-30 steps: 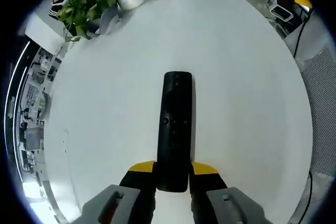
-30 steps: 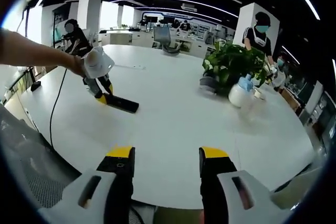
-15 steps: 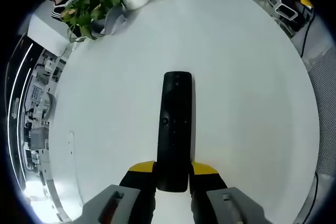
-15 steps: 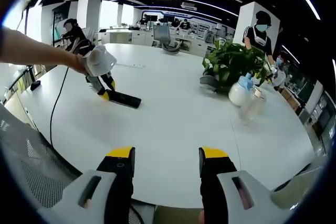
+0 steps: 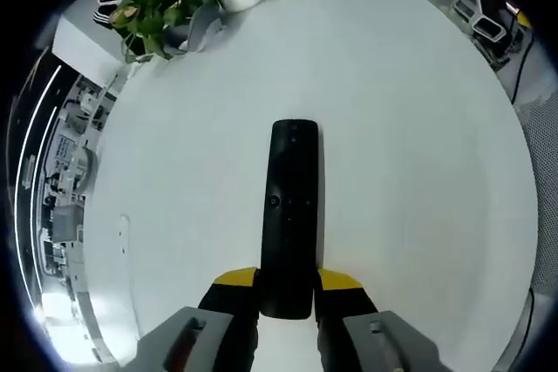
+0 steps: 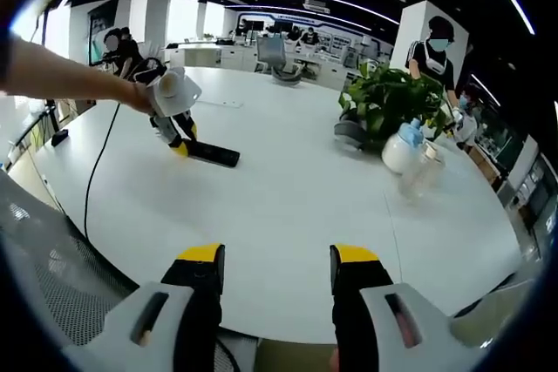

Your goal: Press the specified remote control buttons in sequence, fully releasing each button before pressing the next.

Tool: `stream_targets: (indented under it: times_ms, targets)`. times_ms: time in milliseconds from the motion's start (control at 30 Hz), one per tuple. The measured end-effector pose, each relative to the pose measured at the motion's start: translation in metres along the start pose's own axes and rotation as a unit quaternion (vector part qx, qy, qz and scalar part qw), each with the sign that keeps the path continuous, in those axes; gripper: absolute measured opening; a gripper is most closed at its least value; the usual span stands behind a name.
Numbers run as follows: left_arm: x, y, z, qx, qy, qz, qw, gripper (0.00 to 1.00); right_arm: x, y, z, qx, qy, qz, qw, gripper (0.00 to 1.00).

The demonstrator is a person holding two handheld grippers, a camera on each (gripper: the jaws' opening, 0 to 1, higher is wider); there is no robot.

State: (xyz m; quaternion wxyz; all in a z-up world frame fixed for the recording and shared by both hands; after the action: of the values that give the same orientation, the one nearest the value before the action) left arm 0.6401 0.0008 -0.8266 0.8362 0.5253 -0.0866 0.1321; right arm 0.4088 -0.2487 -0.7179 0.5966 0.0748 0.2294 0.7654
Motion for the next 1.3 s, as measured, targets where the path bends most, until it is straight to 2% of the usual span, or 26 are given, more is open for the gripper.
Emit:
stream_targets:
  times_ms: [267, 600, 733, 1167, 1300]
  targets:
    - [0.011, -0.003, -0.001, 0.001, 0.002, 0.005, 1.0000, 0.24, 0.000, 0.000, -0.001, 0.004, -0.002, 0.000, 1.0000, 0.50]
    - [0.018, -0.006, 0.001, 0.007, -0.024, 0.004, 0.9997, 0.24, -0.001, 0.000, -0.003, 0.009, -0.003, 0.000, 1.0000, 0.50]
    - [0.022, -0.006, 0.001, 0.007, -0.022, 0.009, 0.9997, 0.24, -0.001, 0.000, -0.003, 0.011, -0.003, 0.000, 0.9999, 0.49]
    - [0.026, -0.008, 0.000, 0.015, 0.005, -0.006, 0.9999, 0.24, 0.001, -0.001, -0.005, 0.016, -0.002, 0.005, 0.9999, 0.49]
    - [0.026, -0.008, -0.002, 0.009, 0.015, -0.010, 0.9998, 0.24, 0.000, -0.001, -0.005, 0.016, -0.004, 0.003, 0.9999, 0.49]
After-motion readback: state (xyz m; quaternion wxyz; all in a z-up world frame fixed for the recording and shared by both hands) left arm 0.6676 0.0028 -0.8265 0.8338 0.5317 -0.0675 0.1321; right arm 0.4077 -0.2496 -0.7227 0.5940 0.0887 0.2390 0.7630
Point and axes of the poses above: the point that each gripper's makers call its tool centre point, and the gripper's own axes: y roughly backward along the fingers, x roughly to its left, z roughly out of its top, the point moved 5 cm from there along y, roughly backward along the fingers, and after that the axes turned 13 degrees about -x, right-handed, at the moved point
